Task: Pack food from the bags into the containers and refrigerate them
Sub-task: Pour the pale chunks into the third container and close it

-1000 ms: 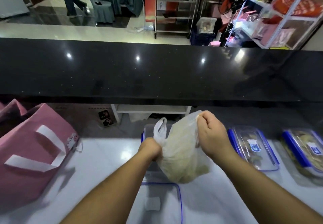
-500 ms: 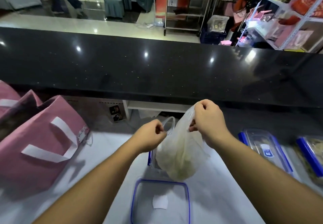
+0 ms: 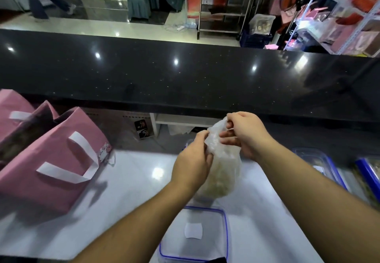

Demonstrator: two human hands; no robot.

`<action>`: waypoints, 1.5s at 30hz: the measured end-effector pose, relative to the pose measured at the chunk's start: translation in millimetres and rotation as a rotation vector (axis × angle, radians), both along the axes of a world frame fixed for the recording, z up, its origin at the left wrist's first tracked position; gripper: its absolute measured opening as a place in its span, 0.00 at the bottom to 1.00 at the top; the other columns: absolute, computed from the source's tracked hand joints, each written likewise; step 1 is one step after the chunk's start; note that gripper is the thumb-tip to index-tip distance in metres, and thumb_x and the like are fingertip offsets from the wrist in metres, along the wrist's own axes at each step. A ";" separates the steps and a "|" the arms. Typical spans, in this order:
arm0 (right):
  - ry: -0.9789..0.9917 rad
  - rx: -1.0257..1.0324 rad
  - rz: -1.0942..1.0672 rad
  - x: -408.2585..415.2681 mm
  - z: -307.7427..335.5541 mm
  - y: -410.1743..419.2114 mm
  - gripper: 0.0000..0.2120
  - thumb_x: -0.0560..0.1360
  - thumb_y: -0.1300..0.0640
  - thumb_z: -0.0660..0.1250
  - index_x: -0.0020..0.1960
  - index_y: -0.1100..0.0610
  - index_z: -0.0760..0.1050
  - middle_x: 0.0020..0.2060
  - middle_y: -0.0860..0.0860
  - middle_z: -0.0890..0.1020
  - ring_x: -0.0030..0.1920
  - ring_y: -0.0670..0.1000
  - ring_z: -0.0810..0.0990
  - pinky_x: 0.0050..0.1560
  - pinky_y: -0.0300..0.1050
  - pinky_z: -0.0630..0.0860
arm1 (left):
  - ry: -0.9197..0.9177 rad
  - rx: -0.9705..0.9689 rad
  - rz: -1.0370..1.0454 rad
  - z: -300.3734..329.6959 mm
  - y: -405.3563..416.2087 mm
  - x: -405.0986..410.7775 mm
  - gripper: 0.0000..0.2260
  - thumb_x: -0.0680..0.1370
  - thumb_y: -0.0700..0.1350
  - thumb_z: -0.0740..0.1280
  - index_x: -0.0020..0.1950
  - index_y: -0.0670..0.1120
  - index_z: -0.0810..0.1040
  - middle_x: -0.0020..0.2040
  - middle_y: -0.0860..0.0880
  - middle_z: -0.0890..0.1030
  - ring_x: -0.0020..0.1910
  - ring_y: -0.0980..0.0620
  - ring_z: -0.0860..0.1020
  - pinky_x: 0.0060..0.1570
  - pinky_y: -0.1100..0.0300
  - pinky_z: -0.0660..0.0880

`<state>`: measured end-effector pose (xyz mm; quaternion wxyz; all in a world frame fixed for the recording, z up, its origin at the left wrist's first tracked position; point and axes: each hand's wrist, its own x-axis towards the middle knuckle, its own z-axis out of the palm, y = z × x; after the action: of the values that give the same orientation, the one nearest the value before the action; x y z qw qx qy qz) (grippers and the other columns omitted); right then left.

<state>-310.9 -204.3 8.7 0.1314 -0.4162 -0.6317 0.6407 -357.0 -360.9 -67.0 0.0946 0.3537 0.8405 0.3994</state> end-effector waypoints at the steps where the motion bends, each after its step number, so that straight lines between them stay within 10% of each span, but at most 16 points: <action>1: -0.033 0.083 -0.009 7.6 -5.0 8.0 0.10 0.80 0.59 0.60 0.42 0.59 0.74 0.38 0.57 0.72 0.34 0.56 0.77 0.35 0.50 0.80 | 0.034 0.030 0.009 1.0 -2.0 -5.0 0.15 0.82 0.48 0.67 0.69 0.57 0.75 0.53 0.54 0.82 0.51 0.51 0.80 0.49 0.56 0.76; 7: -0.215 0.230 -0.224 60.2 -68.5 26.6 0.11 0.78 0.56 0.63 0.59 0.55 0.76 0.51 0.55 0.80 0.45 0.52 0.76 0.46 0.51 0.73 | -0.155 0.127 0.059 3.8 -15.0 -25.8 0.09 0.80 0.43 0.65 0.51 0.55 0.84 0.43 0.56 0.84 0.43 0.53 0.81 0.45 0.53 0.78; 11: -0.191 0.126 0.062 53.9 -82.9 39.0 0.43 0.75 0.60 0.71 0.82 0.41 0.53 0.73 0.48 0.71 0.69 0.55 0.74 0.62 0.51 0.75 | -0.315 0.149 0.063 12.8 -17.0 -28.6 0.10 0.82 0.42 0.65 0.49 0.55 0.83 0.42 0.55 0.84 0.42 0.52 0.80 0.43 0.52 0.79; 19: -0.636 0.732 0.349 37.2 -102.2 54.9 0.14 0.81 0.50 0.64 0.66 0.49 0.76 0.67 0.57 0.71 0.66 0.61 0.67 0.61 0.56 0.73 | -0.447 0.211 0.023 24.7 -27.6 -29.8 0.08 0.83 0.43 0.66 0.49 0.52 0.83 0.43 0.54 0.85 0.42 0.57 0.80 0.43 0.61 0.77; 32: -0.171 0.767 0.238 31.8 -22.9 16.5 0.13 0.84 0.49 0.56 0.43 0.53 0.67 0.33 0.54 0.79 0.37 0.61 0.78 0.38 0.62 0.76 | -0.480 0.159 0.095 30.4 3.5 -33.7 0.06 0.77 0.46 0.73 0.47 0.55 0.78 0.46 0.54 0.85 0.45 0.49 0.84 0.49 0.42 0.84; 37: -0.059 0.720 0.317 8.9 1.7 0.0 0.11 0.84 0.51 0.59 0.46 0.54 0.74 0.37 0.48 0.80 0.38 0.50 0.77 0.37 0.48 0.72 | -0.432 0.067 -0.141 39.4 29.8 -37.7 0.31 0.74 0.43 0.75 0.74 0.59 0.68 0.62 0.55 0.82 0.57 0.54 0.82 0.52 0.56 0.84; 42: 0.068 0.543 0.309 11.6 0.2 2.7 0.05 0.82 0.49 0.65 0.54 0.49 0.78 0.44 0.45 0.82 0.46 0.47 0.81 0.47 0.47 0.78 | -0.324 0.038 -0.103 42.4 37.8 -47.3 0.10 0.80 0.41 0.70 0.58 0.53 0.82 0.45 0.52 0.86 0.43 0.52 0.86 0.45 0.52 0.86; 45: 0.101 0.382 0.357 32.4 -14.5 8.4 0.26 0.75 0.47 0.76 0.69 0.42 0.71 0.56 0.42 0.80 0.55 0.44 0.81 0.53 0.41 0.80 | -0.309 0.090 -0.044 46.1 36.6 -49.8 0.05 0.79 0.45 0.70 0.52 0.52 0.84 0.41 0.51 0.87 0.39 0.52 0.86 0.46 0.44 0.85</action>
<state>-278.5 -195.9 -5.8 0.1240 -0.2333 -0.7973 0.5428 -406.7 -324.3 -20.8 0.2153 0.3102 0.7894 0.4841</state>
